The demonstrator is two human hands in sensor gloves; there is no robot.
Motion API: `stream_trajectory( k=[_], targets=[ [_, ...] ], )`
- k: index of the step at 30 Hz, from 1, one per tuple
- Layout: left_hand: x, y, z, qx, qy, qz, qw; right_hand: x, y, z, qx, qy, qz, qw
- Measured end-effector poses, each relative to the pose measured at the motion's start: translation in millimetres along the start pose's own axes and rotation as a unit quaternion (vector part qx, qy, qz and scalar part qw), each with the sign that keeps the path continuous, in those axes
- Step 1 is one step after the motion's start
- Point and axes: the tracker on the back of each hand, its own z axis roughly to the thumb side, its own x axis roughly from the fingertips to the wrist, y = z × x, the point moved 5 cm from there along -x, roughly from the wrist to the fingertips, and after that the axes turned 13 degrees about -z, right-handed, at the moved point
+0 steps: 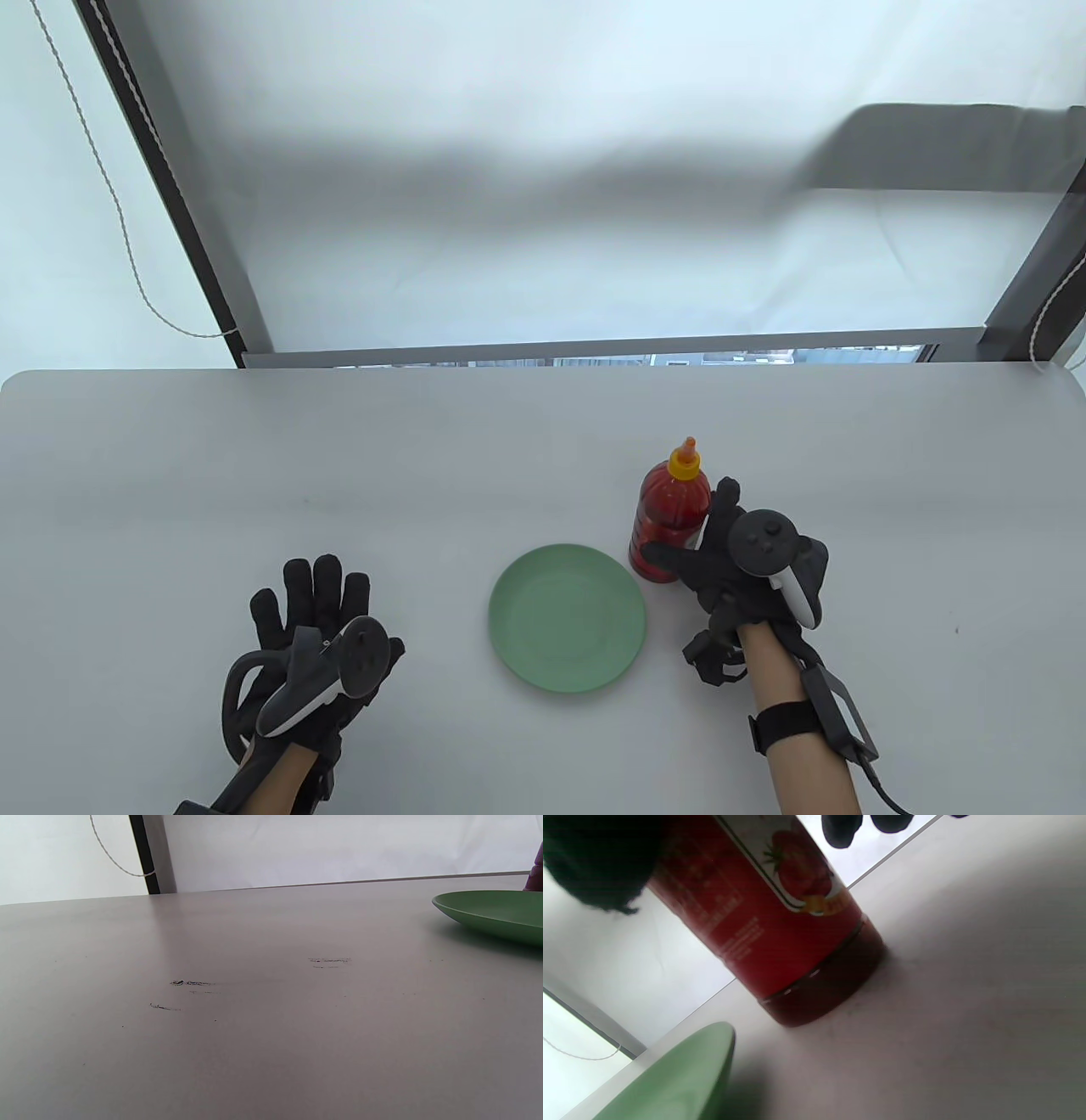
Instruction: Squeeze ketchup bottle to draw patterns on plate
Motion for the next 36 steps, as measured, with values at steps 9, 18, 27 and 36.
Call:
stream_trajectory(
  k=[9,18,27,36],
  targets=[
    [-1.8,-1.1,-0.9,0.008,0.007,-0.003,1.000,-7.1,-7.2,-5.9,-0.053,-0.032,0.030,0.998],
    [-0.3,-2.7,-3.5,0.006,0.001,-0.001,1.000,-18.1,0.9,-2.1,-0.059,-0.009,-0.025,0.998],
    [-0.3,-4.5,-5.8,0.010,0.000,0.002,1.000,-12.1,51.5,24.7,-0.076,0.031,-0.055,0.995],
    [-0.1,-1.8,-3.7,-0.003,-0.007,-0.002,1.000,59.7,105.7,46.7,-0.096,0.091,-0.035,0.991]
  ],
)
